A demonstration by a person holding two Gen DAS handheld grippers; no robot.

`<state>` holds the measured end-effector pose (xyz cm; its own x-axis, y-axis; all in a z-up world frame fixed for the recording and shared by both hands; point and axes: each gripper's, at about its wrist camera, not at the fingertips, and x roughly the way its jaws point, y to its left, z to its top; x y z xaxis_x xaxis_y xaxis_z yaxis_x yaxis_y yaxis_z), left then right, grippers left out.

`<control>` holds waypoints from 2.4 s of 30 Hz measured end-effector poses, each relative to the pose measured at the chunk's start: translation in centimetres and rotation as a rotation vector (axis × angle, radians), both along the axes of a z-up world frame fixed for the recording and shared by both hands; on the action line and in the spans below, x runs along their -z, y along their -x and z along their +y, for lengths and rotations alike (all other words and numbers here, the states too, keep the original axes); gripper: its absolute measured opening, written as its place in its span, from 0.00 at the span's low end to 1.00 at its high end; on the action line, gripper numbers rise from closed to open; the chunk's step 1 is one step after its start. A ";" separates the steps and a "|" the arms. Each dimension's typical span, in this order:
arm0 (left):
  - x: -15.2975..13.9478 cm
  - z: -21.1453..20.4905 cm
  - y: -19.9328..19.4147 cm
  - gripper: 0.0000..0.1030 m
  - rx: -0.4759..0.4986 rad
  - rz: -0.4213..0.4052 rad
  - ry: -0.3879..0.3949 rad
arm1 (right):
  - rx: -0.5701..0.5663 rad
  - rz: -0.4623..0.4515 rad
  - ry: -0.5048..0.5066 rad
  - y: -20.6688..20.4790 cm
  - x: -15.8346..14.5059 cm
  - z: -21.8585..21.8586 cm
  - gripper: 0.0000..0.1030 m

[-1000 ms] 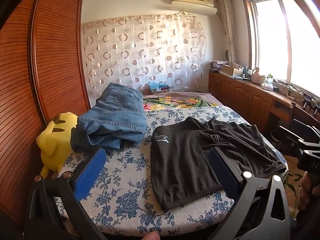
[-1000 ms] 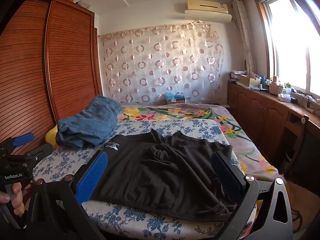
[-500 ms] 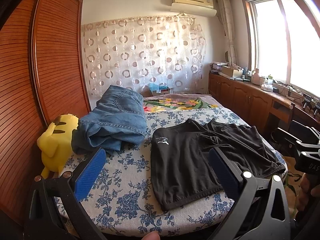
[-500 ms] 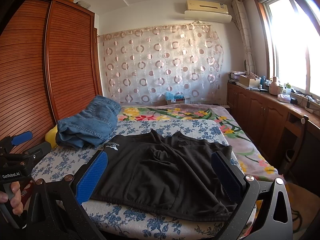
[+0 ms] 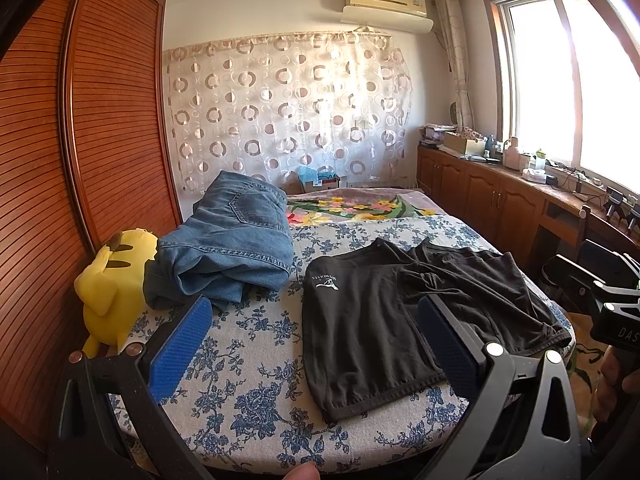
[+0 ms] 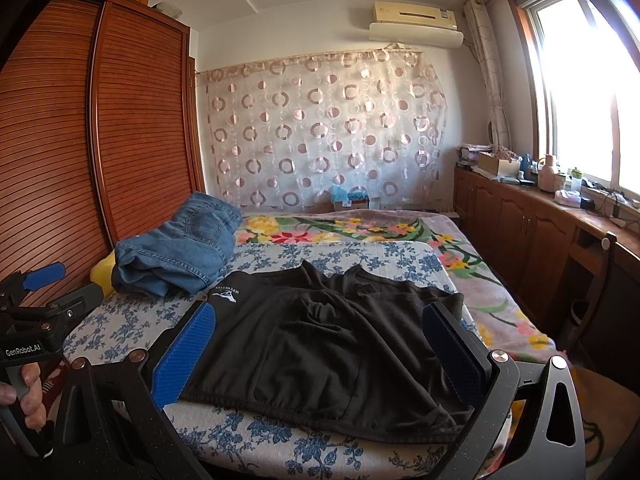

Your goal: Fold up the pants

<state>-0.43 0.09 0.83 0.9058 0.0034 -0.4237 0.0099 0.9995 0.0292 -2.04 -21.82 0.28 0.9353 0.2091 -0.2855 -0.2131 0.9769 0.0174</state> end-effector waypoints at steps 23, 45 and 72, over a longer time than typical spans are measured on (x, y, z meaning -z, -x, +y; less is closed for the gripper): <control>0.1 0.0 0.1 1.00 0.000 -0.003 -0.001 | -0.002 0.001 0.000 0.0 0.0 0.1 1.00; -0.8 0.2 0.2 1.00 0.008 0.016 -0.001 | -0.019 0.023 0.010 -0.2 0.6 0.0 1.00; 5.4 1.9 -5.2 1.00 0.101 0.195 0.020 | 0.044 0.137 0.068 -2.3 0.9 -2.2 0.88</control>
